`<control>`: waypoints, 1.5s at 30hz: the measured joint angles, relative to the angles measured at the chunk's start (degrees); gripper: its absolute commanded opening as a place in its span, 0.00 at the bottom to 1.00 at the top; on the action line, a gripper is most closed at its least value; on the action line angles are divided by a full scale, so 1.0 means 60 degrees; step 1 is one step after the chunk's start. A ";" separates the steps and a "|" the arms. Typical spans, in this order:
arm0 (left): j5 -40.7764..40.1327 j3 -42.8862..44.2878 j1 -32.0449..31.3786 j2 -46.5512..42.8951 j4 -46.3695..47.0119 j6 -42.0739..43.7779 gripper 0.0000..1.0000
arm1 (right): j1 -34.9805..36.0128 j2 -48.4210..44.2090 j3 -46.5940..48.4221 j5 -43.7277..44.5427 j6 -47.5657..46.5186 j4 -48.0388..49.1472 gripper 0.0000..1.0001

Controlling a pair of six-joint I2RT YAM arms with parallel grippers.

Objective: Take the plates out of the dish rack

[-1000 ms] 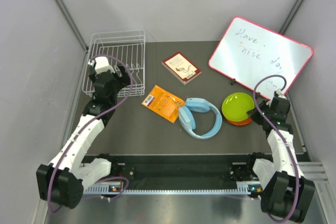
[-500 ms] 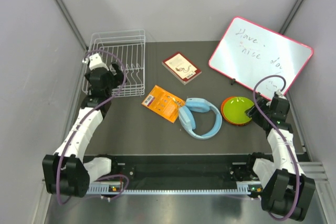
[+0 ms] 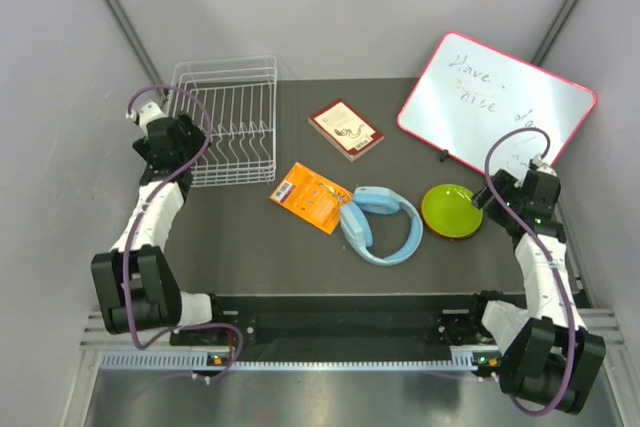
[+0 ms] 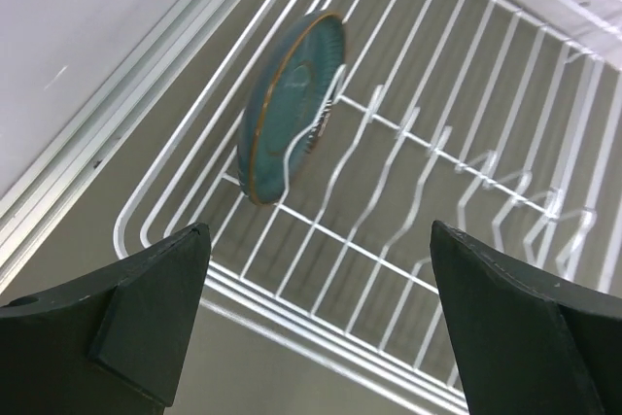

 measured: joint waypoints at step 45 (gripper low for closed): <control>-0.0426 0.1137 0.0525 0.4444 0.3289 0.2124 0.00 | 0.0047 0.2721 0.0208 -0.1330 0.0007 0.2186 0.72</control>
